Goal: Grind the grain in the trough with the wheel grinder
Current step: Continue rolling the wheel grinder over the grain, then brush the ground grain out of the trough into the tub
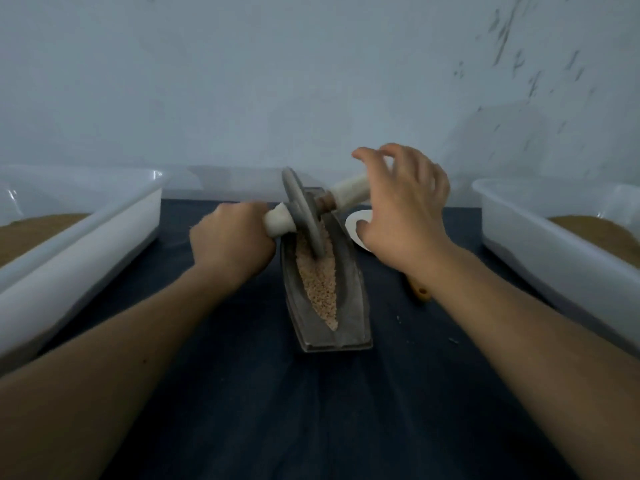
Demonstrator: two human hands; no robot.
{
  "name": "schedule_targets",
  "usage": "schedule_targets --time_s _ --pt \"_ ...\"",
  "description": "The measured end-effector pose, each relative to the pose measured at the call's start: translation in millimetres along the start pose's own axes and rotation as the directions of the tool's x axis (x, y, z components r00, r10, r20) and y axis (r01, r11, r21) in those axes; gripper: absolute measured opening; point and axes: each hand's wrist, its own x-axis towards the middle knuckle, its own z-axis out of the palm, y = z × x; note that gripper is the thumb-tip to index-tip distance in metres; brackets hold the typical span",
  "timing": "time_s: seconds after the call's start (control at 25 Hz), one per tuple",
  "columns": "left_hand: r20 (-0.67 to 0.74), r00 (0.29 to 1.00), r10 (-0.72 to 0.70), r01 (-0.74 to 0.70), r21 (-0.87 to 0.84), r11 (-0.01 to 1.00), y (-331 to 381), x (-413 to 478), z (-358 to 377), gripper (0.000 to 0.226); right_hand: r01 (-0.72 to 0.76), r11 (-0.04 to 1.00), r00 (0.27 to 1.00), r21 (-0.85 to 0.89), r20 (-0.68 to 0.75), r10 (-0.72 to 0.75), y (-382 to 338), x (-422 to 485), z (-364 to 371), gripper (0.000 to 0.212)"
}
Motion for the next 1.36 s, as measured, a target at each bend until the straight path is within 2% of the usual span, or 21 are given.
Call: schedule_targets --time_s 0.08,0.12,0.24,0.36,0.48,0.6,0.76,0.84,0.96,1.36 --pt "0.073 0.985 -0.154 0.166 -0.195 0.967 -4 -2 5 0.007 -0.038 0.99 0.994 0.137 -0.1 0.052 10 -21 -7 0.082" --pt "0.106 0.975 -0.197 0.219 -0.276 0.936 -6 0 6 0.008 -0.066 0.983 0.991 0.169 -0.101 0.084 18 -30 -8 0.077" --pt "0.166 0.945 -0.281 0.326 -0.427 0.843 -16 4 4 0.012 -0.201 0.954 0.979 0.223 0.002 0.206 35 -47 -1 0.054" --pt "0.23 0.901 -0.369 0.434 -0.525 0.732 -30 4 -1 0.019 -0.23 0.955 0.971 0.188 0.111 0.212 39 -52 10 0.034" --pt "0.275 0.88 -0.387 0.473 -0.573 0.67 -45 -3 -4 0.023 -0.272 0.945 0.955 0.181 0.175 0.241 42 -54 15 0.025" --pt "0.249 0.881 -0.402 0.472 -0.53 0.705 -63 -10 -9 0.026 -0.343 0.929 0.921 0.137 0.246 0.303 47 -55 19 0.024" --pt "0.202 0.927 -0.317 0.365 -0.28 0.888 -91 -27 -15 0.034 -0.378 0.922 0.882 0.083 0.335 0.331 52 -53 20 0.023" --pt "0.181 0.947 -0.266 0.302 -0.211 0.93 -99 -35 -19 0.035 -0.37 0.927 0.88 0.068 0.346 0.326 52 -53 20 0.023" --pt "0.163 0.957 -0.239 0.268 -0.183 0.946 -102 -38 -18 0.033 -0.392 0.918 0.866 0.066 0.363 0.344 52 -52 19 0.023" --pt "0.252 0.947 -0.197 0.219 -0.066 0.973 -93 -36 -31 0.033 -0.398 0.915 0.862 0.07 0.37 0.347 57 -53 21 0.023"
